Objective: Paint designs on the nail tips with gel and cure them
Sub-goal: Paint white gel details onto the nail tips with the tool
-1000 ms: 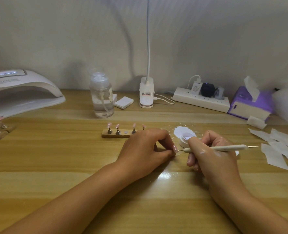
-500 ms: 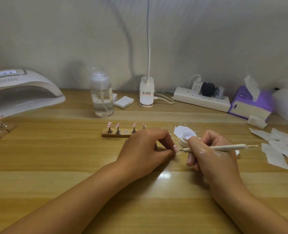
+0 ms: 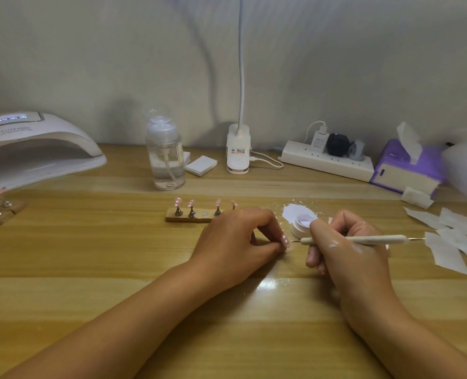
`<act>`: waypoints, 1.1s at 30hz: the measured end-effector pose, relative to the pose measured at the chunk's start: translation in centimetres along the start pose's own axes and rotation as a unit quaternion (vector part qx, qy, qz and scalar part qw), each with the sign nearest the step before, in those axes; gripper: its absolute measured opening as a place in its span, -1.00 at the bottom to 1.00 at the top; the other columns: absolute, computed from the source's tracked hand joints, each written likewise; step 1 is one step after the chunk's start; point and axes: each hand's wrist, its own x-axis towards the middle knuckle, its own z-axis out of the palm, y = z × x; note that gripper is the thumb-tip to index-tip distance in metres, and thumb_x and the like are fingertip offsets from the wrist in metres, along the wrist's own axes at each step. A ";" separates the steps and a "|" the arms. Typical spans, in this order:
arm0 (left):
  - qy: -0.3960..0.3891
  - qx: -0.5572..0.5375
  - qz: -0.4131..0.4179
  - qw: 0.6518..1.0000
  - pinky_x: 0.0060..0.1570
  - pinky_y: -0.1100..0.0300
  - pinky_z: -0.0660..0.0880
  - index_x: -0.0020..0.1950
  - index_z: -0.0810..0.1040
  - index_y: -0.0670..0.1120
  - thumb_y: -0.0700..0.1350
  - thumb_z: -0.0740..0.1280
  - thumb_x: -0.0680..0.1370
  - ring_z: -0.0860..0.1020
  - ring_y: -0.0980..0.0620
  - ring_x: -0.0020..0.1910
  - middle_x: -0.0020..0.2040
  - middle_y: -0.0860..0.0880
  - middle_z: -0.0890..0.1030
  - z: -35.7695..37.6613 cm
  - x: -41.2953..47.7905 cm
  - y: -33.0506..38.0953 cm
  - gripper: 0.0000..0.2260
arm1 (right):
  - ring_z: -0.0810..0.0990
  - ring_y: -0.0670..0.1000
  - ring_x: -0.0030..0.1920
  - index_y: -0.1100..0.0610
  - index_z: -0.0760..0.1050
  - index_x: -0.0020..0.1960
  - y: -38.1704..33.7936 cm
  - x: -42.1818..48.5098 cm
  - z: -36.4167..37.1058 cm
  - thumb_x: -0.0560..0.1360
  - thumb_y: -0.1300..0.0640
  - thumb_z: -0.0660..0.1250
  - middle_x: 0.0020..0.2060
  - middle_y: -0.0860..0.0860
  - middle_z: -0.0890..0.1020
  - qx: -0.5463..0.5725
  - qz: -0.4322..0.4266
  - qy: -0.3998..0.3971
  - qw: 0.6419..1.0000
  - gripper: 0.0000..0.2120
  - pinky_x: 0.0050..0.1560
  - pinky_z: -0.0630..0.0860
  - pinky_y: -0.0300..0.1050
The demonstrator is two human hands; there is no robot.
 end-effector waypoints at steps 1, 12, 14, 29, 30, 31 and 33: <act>0.000 0.000 -0.001 1.000 -0.27 0.19 0.42 -0.18 0.59 0.17 -0.02 0.47 0.44 0.50 0.25 -0.35 -0.15 0.29 0.64 0.0 0.0 0.0 -0.90 | 0.35 -0.10 -0.61 -0.01 0.40 -0.54 -0.1 0.0 -0.1 0.42 0.26 0.32 -0.61 0.10 0.51 0.025 0.006 0.011 1.000 -0.61 -0.54 0.33 -0.30; 0.008 0.053 -0.001 0.999 -0.29 0.29 0.37 -0.08 0.56 0.17 0.02 0.41 0.47 0.49 0.30 -0.30 -0.09 0.30 0.61 -0.5 -0.5 1.0 -0.93 | 0.31 -0.11 -0.60 0.10 0.29 -0.30 -0.5 0.2 -0.6 0.52 0.32 0.26 -0.63 0.01 0.45 0.150 0.013 0.067 0.986 -0.72 -0.61 0.24 -0.34; 0.006 0.047 -0.009 0.999 -0.27 0.29 0.39 -0.07 0.56 0.18 0.03 0.40 0.47 0.50 0.29 -0.29 -0.09 0.32 0.61 -0.6 -0.5 1.0 -0.93 | 0.31 -0.11 -0.61 0.11 0.29 -0.30 -0.5 0.1 -0.6 0.53 0.33 0.26 -0.63 0.01 0.44 0.155 0.014 0.067 0.986 -0.71 -0.62 0.24 -0.34; 0.123 -0.041 -0.032 0.991 -0.21 0.30 0.43 -0.20 0.62 0.13 -0.01 0.50 0.42 0.49 0.15 -0.23 -0.12 0.17 0.63 -8.7 2.0 0.7 -0.92 | 0.21 -0.08 -0.69 0.13 0.21 -0.35 0.4 1.0 -0.9 0.57 0.35 0.24 -0.67 0.06 0.39 0.139 -0.001 0.050 0.989 -0.62 -0.65 0.14 -0.38; 0.110 -0.021 -0.050 0.992 -0.13 0.29 0.43 -0.22 0.61 0.15 0.00 0.51 0.40 0.51 0.17 -0.12 -0.08 0.17 0.63 -10.3 2.1 0.1 -0.91 | 0.21 -0.08 -0.69 0.14 0.21 -0.35 0.5 1.1 -0.8 0.57 0.35 0.24 -0.67 0.07 0.39 0.132 -0.006 0.048 0.990 -0.62 -0.65 0.14 -0.39; 0.088 -0.004 -0.074 0.993 -0.01 0.24 0.43 -0.24 0.61 0.17 0.01 0.51 0.39 0.52 0.17 0.01 -0.04 0.18 0.62 -11.4 2.1 -0.4 -0.90 | 0.21 -0.08 -0.69 0.15 0.21 -0.34 0.5 1.1 -0.8 0.57 0.36 0.24 -0.68 0.08 0.39 0.124 -0.011 0.046 0.991 -0.63 -0.65 0.14 -0.40; 0.038 0.041 -0.118 0.991 0.17 0.11 0.30 -0.26 0.62 0.19 0.05 0.51 0.39 0.48 0.14 0.16 0.04 0.20 0.58 -12.3 1.9 -1.3 -0.91 | 0.21 -0.08 -0.70 0.17 0.22 -0.34 0.7 1.2 -0.9 0.56 0.37 0.25 -0.68 0.08 0.40 0.111 -0.019 0.045 0.993 -0.64 -0.65 0.15 -0.39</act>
